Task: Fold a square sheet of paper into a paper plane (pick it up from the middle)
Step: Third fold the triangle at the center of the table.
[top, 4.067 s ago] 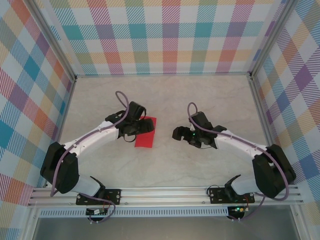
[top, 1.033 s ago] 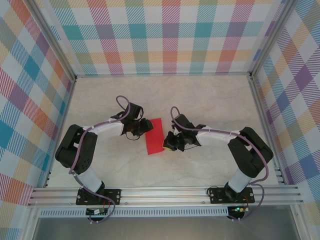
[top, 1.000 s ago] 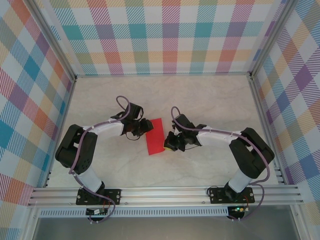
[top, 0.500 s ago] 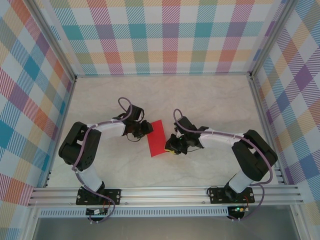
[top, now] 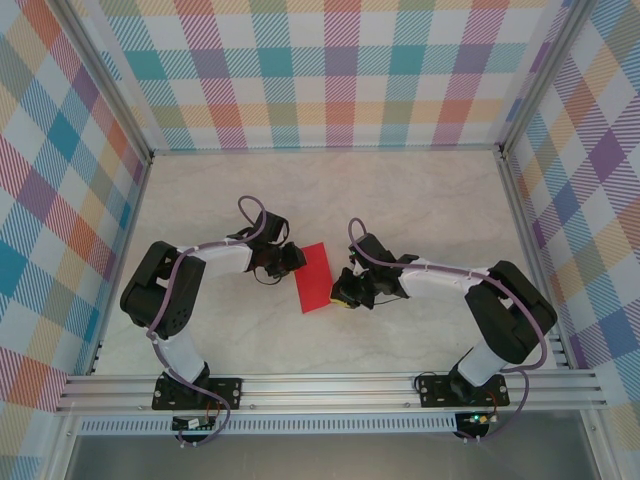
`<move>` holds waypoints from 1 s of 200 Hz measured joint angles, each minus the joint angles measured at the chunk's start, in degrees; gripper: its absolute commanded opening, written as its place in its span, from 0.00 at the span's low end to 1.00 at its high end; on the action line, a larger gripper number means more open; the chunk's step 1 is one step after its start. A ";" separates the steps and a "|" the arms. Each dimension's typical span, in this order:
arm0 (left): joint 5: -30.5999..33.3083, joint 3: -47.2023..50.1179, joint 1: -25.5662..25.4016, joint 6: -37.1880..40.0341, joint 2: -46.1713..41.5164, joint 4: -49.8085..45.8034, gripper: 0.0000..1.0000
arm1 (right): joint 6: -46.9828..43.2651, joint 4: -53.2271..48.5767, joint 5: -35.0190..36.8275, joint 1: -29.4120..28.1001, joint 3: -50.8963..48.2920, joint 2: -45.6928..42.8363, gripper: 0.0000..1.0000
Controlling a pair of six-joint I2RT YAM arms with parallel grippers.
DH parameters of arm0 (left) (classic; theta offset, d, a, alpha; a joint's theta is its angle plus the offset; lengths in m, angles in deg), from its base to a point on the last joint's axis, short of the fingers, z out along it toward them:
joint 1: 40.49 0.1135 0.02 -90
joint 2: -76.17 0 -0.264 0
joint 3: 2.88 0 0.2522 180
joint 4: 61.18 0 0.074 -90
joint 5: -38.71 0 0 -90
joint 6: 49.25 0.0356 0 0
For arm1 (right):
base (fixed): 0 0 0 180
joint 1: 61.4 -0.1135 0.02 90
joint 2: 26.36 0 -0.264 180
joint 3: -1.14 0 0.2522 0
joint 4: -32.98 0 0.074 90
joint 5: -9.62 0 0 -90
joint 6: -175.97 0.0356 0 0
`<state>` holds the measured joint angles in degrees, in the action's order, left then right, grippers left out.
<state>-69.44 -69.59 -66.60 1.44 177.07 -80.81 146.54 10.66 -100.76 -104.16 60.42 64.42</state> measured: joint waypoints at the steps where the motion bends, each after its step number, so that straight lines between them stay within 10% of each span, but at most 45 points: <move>1: 0.02 0.00 0.02 0.00 0.00 0.00 0.20 | 0.00 0.04 0.00 0.00 0.00 0.00 0.07; 200: 0.20 0.00 0.02 1.27 0.92 0.04 0.19 | -4.15 13.81 -4.59 -0.39 8.74 13.90 0.02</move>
<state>-69.24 -69.59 -66.58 2.71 177.99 -80.77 142.39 24.48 -105.35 -104.56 69.16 78.32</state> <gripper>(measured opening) 0.186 0.046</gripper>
